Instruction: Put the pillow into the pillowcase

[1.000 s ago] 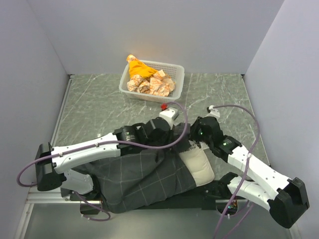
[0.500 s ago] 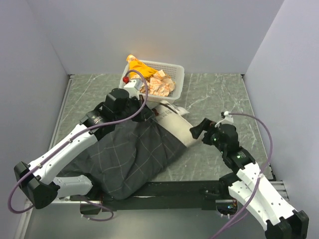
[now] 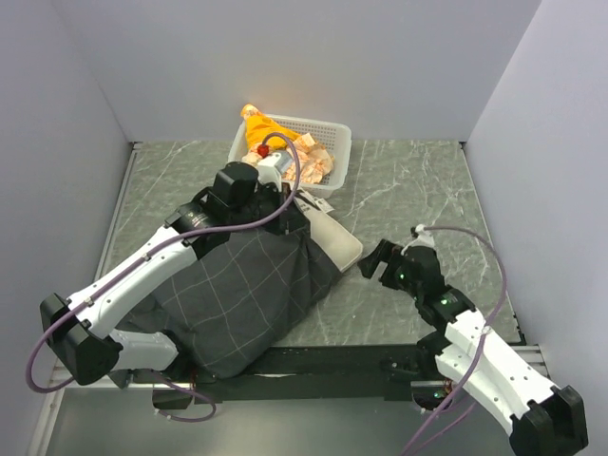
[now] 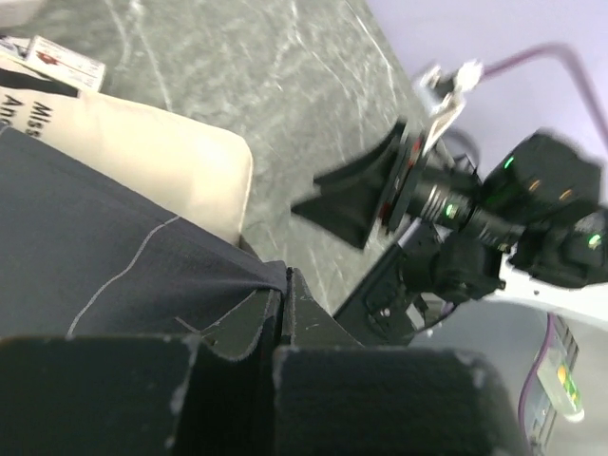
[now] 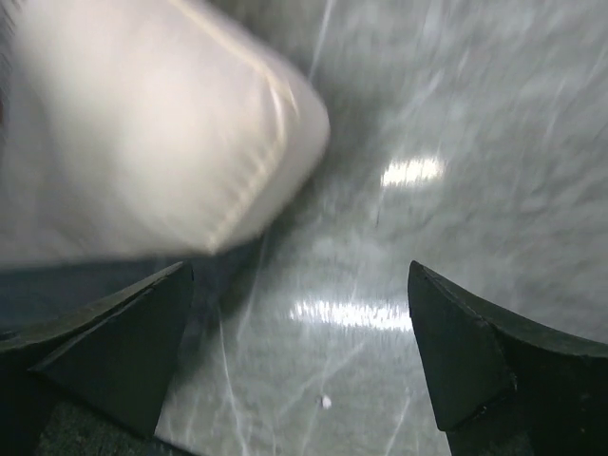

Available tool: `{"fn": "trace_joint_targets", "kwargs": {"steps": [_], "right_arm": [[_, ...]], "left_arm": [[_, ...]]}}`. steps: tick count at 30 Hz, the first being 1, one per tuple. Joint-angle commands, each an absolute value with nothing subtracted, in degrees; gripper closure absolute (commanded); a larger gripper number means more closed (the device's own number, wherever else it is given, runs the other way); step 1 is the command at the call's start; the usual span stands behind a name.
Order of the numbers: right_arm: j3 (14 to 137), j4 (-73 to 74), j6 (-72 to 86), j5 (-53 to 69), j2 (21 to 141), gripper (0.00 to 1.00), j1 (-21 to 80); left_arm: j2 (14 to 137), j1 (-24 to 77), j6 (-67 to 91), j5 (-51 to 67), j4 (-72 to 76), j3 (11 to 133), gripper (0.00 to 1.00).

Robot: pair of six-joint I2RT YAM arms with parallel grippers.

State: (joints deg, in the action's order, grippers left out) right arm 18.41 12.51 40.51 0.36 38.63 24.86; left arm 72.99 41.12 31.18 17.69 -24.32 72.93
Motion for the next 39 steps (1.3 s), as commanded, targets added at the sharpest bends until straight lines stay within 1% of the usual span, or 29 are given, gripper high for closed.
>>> {"fn": "trace_joint_targets", "kwargs": {"steps": [1,3,4,5,9,11,13,14,15,16,17,18,19,20,21,22,24,25,28,31,32,35,38,39], "right_arm": [[27.1,14.0,35.5,-9.5,40.7,0.0,24.3],[27.4,9.1,32.0,-6.2,44.4,0.0,24.0],[28.2,8.0,31.2,-1.2,46.3,0.0,23.9],[28.7,7.0,29.7,0.7,50.8,0.0,23.8],[29.4,1.7,27.8,6.5,61.0,0.0,24.0],[28.8,0.4,28.1,9.6,63.8,0.0,24.7],[27.3,-1.8,29.0,11.3,64.2,0.0,26.6],[26.7,-2.4,30.1,13.8,63.6,0.02,27.3],[26.3,-4.1,31.0,16.8,62.8,0.07,28.2],[25.7,-5.2,32.2,19.7,61.9,0.31,28.6],[25.8,-5.5,35.0,23.3,58.9,0.53,29.4],[26.2,-4.8,36.0,23.6,56.6,0.8,30.4],[28.1,-3.6,37.0,23.5,54.2,0.85,33.0],[29.7,-2.0,37.7,22.9,48.9,0.9,34.1],[31.7,2.4,37.9,22.2,46.4,0.99,34.9],[35.8,4.7,38.1,21.6,41.7,1.0,35.0],[40.4,11.8,37.9,17.8,38.1,1.0,34.9],[45.7,14.4,37.5,16.5,35.9,1.0,34.7],[53.5,20.6,37.0,12.4,34.2,1.0,34.7],[55.9,21.0,37.9,12.4,34.2,1.0,34.8],[55.7,20.2,38.2,13.0,34.5,1.0,34.8],[53.6,19.6,38.4,13.4,35.8,1.0,35.0],[51.8,18.0,37.8,15.2,36.9,1.0,35.3],[52.6,18.7,37.4,15.1,37.3,1.0,35.9]], "left_arm": [[70.5,46.5,30.1,19.7,-21.5,72.3,0.99],[70.0,48.4,30.5,19.2,-21.5,71.2,0.99],[69.7,48.9,30.6,18.3,-21.5,71.1,0.99],[69.5,49.0,30.5,18.1,-21.5,71.3,0.99],[70.4,49.0,29.3,16.4,-24.2,75.7,0.99],[71.2,49.0,29.2,14.9,-24.4,78.7,0.99],[73.0,49.1,28.7,14.2,-24.0,81.5,0.99],[74.0,49.1,28.7,14.2,-23.7,82.5,0.99],[76.1,49.1,28.6,14.6,-23.0,83.7,0.99],[77.3,49.3,28.5,14.9,-22.6,86.4,0.99],[78.6,49.5,28.2,15.0,-22.4,88.0,0.99],[81.6,50.4,28.0,14.8,-22.4,89.8,0.99],[83.2,50.8,27.5,14.2,-23.4,94.0,0.99],[84.8,51.1,27.1,13.5,-24.0,96.3,0.99],[87.5,51.8,26.9,12.1,-24.5,98.3,0.99],[88.7,52.0,27.0,11.4,-24.7,101.9,0.99],[91.0,52.2,27.9,11.1,-24.3,105.0,0.99],[91.7,52.2,28.2,10.8,-24.2,108.3,0.99],[93.4,52.7,29.4,10.4,-23.4,114.8,0.99],[91.7,52.8,31.8,9.6,-18.1,116.6,0.99],[89.1,52.7,32.8,9.0,-13.8,116.2,0.99],[85.4,52.3,33.4,6.4,-9.7,116.3,0.98],[86.6,51.9,33.1,9.0,-10.9,122.4,0.98],[87.2,51.9,32.9,9.1,-13.5,125.7,0.98]]}}
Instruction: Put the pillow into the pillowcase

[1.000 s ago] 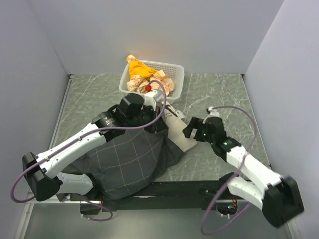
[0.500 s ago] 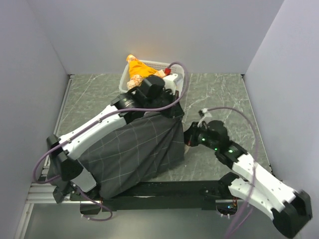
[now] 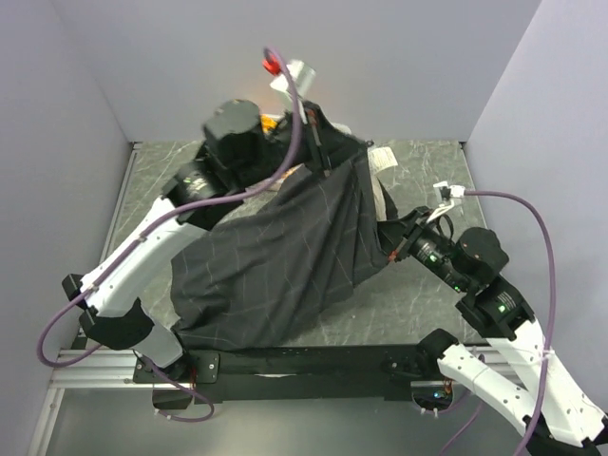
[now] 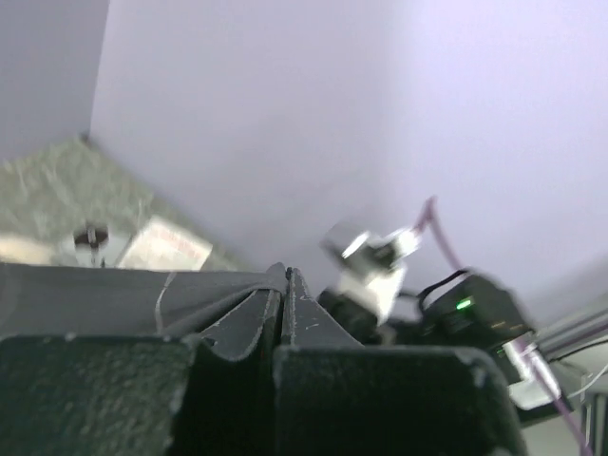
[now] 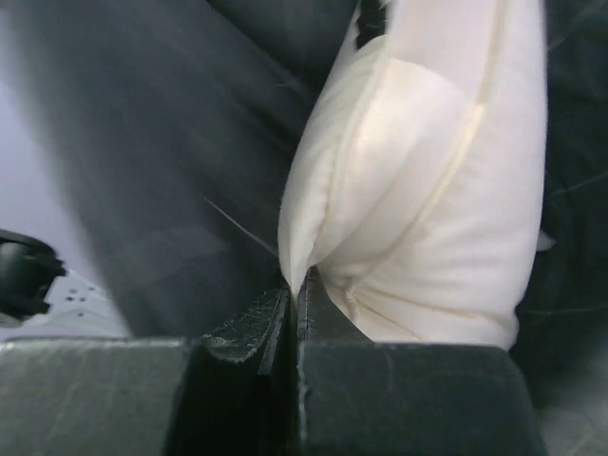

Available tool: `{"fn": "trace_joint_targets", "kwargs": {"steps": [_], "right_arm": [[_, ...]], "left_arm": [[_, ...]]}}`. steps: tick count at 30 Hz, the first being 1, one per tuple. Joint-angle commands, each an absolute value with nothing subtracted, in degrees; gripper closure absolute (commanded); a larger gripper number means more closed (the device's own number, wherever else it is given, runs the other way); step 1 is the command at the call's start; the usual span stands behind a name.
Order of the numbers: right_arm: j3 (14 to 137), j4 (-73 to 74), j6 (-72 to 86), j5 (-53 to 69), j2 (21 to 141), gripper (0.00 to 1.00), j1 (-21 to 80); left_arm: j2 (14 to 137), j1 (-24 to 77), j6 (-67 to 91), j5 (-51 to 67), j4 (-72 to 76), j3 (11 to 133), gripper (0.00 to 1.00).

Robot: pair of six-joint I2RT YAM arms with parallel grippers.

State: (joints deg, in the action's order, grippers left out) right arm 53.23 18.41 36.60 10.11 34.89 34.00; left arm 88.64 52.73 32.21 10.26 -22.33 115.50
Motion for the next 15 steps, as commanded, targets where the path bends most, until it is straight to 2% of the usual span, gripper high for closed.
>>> {"fn": "trace_joint_targets", "kwargs": {"steps": [1,2,4,5,6,8,9,12,13,15], "right_arm": [[53.3,19.2,36.5,14.6,38.2,1.0,36.0],[53.8,19.5,36.0,13.3,38.4,0.99,36.2],[55.2,20.6,35.2,11.1,38.1,0.79,36.3],[55.5,20.8,35.1,10.1,37.7,0.69,36.2],[56.2,21.6,35.0,6.9,37.4,0.48,36.1],[57.1,24.9,34.9,2.7,36.9,0.33,35.9],[58.1,26.0,34.8,-1.2,36.7,0.19,35.6],[59.7,30.3,35.0,-7.4,35.6,0.04,33.1],[59.9,31.3,35.2,-11.2,35.3,0.02,32.0],[58.8,31.8,35.1,-10.9,35.6,0.01,26.9]], "left_arm": [[87.4,51.9,32.6,9.1,-14.1,126.2,0.98],[87.3,51.7,32.1,9.5,-14.1,126.1,0.98],[87.0,51.4,31.3,9.4,-15.1,125.6,0.98],[86.2,50.5,31.1,9.0,-15.6,125.2,0.98],[85.7,49.8,31.4,9.4,-15.4,123.7,0.98],[83.8,47.4,32.4,10.6,-13.6,121.7,0.98],[83.4,46.9,32.6,11.3,-13.4,120.4,0.98],[82.6,46.1,31.5,12.0,-15.5,120.1,0.98],[82.4,46.1,31.1,12.0,-15.9,119.6,0.99],[80.9,46.0,30.5,11.7,-15.8,117.5,0.99]]}}
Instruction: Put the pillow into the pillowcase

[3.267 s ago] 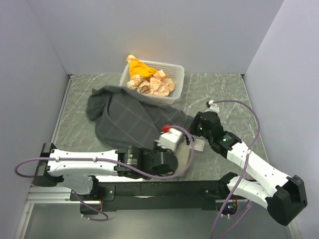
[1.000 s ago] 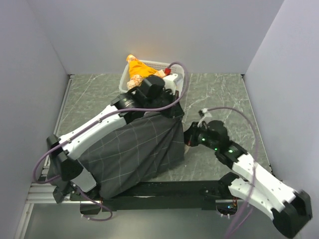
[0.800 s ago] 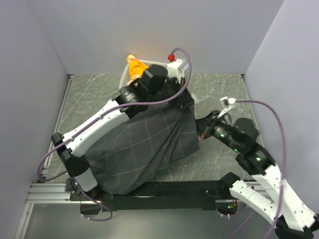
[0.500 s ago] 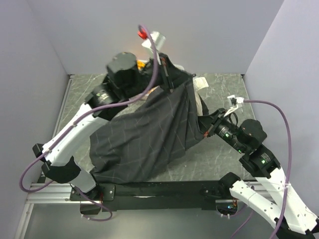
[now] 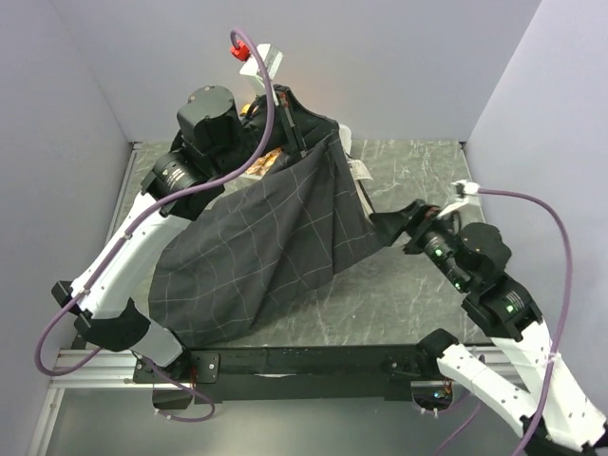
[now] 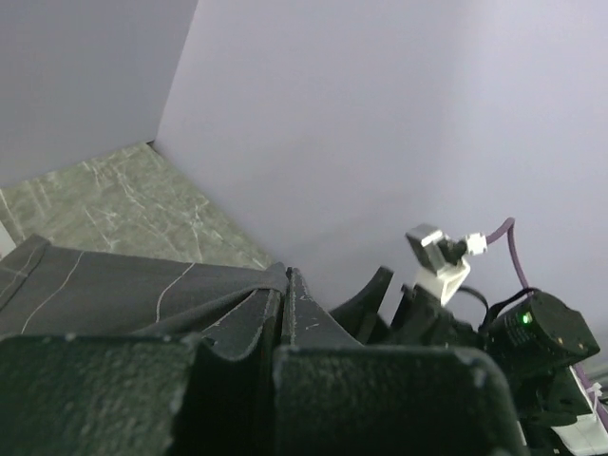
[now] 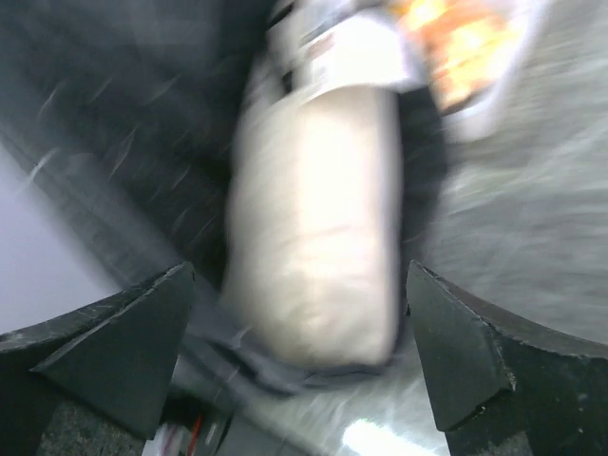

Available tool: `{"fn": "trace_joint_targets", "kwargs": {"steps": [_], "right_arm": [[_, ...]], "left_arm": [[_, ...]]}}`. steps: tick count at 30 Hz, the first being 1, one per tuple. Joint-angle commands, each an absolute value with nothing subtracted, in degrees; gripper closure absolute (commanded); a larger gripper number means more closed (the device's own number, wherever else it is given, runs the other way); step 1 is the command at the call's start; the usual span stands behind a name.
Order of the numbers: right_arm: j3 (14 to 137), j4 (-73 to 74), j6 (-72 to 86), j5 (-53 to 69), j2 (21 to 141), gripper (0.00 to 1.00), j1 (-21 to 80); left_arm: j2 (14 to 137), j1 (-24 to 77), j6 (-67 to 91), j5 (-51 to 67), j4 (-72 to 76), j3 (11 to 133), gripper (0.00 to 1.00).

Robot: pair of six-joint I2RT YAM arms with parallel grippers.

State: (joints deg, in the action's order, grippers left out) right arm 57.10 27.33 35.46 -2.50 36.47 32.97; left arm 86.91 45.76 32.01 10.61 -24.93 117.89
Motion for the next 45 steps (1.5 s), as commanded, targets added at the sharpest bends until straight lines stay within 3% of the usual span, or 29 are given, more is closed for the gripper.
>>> {"fn": "trace_joint_targets", "kwargs": {"steps": [1,8,12,19,29,45], "right_arm": [[58.1,31.5,35.1,-5.2,36.6,0.01,24.7],[46.0,17.9,40.1,22.5,40.8,0.19,8.5],[39.4,5.7,45.7,35.8,45.9,0.19,2.6],[37.4,-3.9,55.0,40.9,49.7,0.17,2.6],[32.0,-12.8,66.0,41.6,45.4,0.21,3.0],[35.4,-7.6,64.7,39.4,40.2,0.23,6.2]], "left_arm": [[80.2,45.9,30.4,11.3,-15.6,116.7,0.98],[77.8,45.5,29.4,10.8,-17.2,115.8,0.98],[76.9,45.5,29.4,11.0,-17.5,114.7,0.98],[76.2,45.5,29.4,10.9,-17.5,113.7,0.98],[76.0,45.5,29.2,10.6,-18.4,114.0,0.98],[74.4,45.5,29.4,10.2,-18.1,112.1,0.98]]}}
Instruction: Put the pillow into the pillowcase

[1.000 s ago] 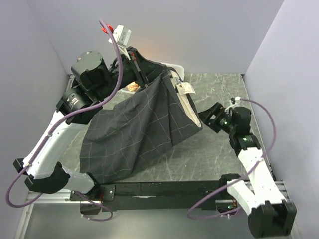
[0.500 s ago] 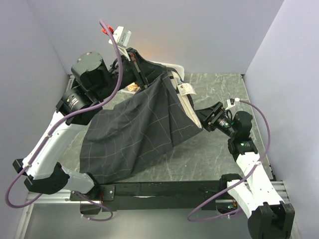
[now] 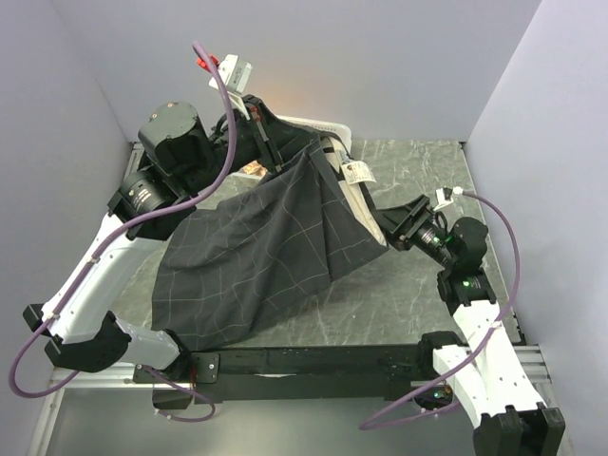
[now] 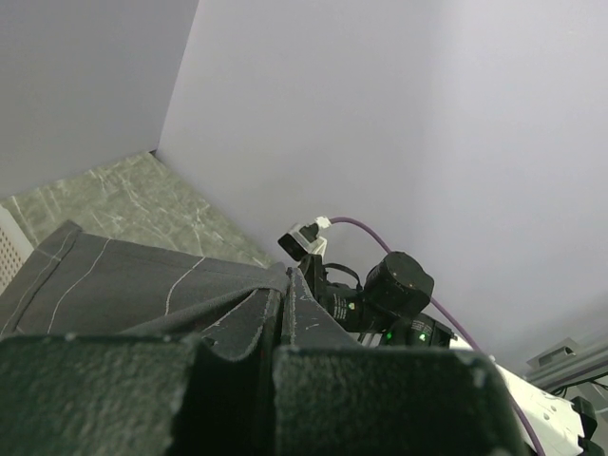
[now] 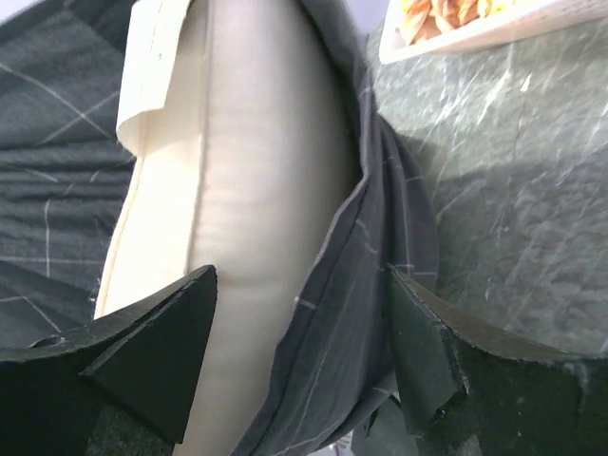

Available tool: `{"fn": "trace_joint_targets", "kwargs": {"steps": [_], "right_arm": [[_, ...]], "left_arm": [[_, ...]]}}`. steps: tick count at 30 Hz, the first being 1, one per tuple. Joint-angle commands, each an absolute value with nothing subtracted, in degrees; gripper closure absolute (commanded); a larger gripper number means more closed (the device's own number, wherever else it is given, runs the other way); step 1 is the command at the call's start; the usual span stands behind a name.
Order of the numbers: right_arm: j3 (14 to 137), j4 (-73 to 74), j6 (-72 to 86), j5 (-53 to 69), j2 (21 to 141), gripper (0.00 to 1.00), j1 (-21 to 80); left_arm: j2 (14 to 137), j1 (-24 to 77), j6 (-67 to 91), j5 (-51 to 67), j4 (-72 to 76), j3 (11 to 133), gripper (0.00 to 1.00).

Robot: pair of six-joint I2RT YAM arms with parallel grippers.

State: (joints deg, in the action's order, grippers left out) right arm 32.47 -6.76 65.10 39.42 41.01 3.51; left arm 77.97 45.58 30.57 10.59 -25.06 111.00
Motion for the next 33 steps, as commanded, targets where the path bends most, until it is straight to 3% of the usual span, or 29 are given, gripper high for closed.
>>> {"fn": "trace_joint_targets", "kwargs": {"steps": [1,2,5,6,10,18,27,33], "right_arm": [[35.7,-6.3,64.2,38.3,40.0,0.24,8.9],[35.6,-5.9,63.6,37.0,39.7,0.26,10.3],[35.3,-5.0,62.7,33.2,40.5,0.52,14.8],[35.3,-5.0,62.6,32.8,40.7,0.68,15.1],[41.1,1.4,58.6,29.3,41.7,0.9,15.1],[69.0,19.1,47.1,21.5,46.9,1.0,12.1],[103.1,27.4,45.4,25.5,58.2,1.0,6.7],[122.7,33.0,43.9,24.9,66.0,1.0,6.3]], "left_arm": [[74.4,45.5,29.4,10.2,-17.8,112.1,0.98],[74.4,45.5,29.4,10.2,-17.8,112.0,0.98],[74.4,45.5,29.8,10.4,-17.3,111.7,0.98],[74.4,45.5,29.9,10.4,-17.2,111.6,0.98],[74.1,45.5,29.4,9.7,-18.5,112.5,0.98],[71.5,45.1,26.3,5.4,-21.1,112.8,0.96],[71.0,43.4,25.9,1.1,-21.4,110.2,0.94],[74.3,42.0,27.4,0.2,-22.9,116.2,0.91]]}}
